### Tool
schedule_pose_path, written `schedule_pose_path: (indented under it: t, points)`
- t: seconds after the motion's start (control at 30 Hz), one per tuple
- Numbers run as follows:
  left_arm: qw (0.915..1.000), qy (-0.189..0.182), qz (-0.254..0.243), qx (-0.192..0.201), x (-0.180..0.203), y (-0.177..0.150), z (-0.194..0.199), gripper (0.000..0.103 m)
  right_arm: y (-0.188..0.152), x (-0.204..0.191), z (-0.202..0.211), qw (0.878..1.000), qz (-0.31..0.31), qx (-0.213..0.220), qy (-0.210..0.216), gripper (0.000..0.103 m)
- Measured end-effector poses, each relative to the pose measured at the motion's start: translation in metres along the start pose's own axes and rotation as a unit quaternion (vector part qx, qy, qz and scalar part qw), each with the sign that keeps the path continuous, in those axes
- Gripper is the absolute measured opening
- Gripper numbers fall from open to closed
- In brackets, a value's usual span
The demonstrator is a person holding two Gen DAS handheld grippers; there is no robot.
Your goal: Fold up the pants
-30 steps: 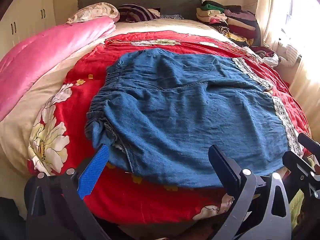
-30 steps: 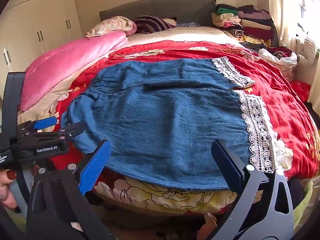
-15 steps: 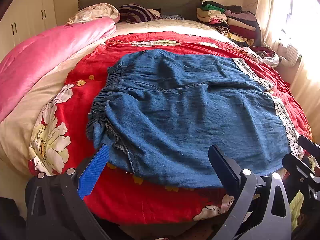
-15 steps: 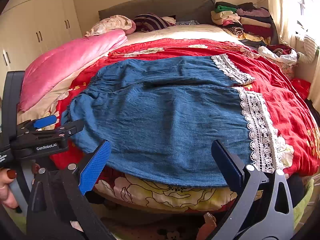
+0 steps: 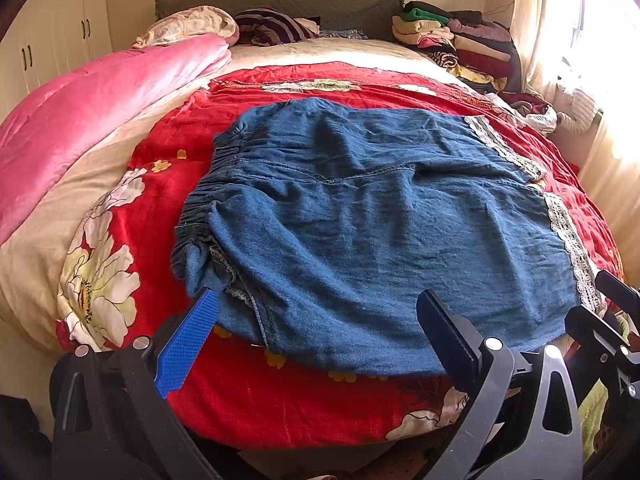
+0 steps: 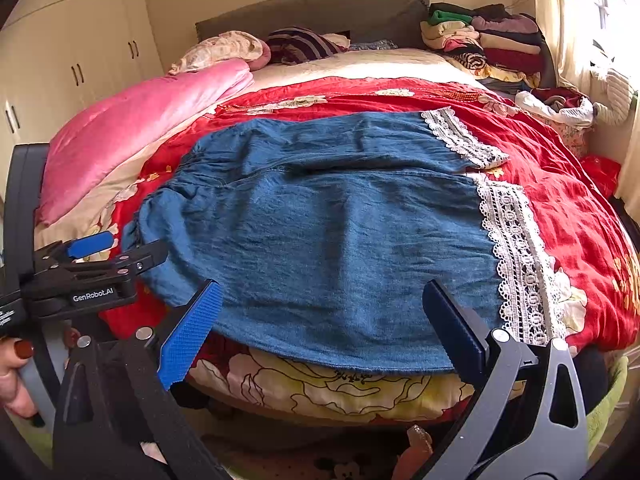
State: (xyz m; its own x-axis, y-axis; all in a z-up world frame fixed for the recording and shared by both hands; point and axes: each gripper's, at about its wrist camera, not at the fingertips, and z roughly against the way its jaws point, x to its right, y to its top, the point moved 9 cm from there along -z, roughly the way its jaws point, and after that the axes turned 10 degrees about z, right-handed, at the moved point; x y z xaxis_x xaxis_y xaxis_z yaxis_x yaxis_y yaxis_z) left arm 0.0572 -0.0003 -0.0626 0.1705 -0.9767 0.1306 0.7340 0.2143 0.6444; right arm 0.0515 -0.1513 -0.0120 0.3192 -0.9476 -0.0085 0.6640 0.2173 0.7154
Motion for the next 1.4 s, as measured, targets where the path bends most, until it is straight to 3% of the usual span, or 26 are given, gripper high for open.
schedule_pose_path:
  t: [0.97, 1.4]
  points:
    - [1.0000, -0.005, 0.004, -0.004, 0.001, 0.002, -0.002, 0.099, 0.002, 0.006, -0.002, 1.000, 0.002, -0.005, -0.015, 0.095]
    - [0.9995, 0.014, 0.028, -0.005, -0.022, 0.054, -0.041, 0.099, 0.047, 0.026, -0.037, 0.999, 0.038, -0.015, -0.024, 0.095]
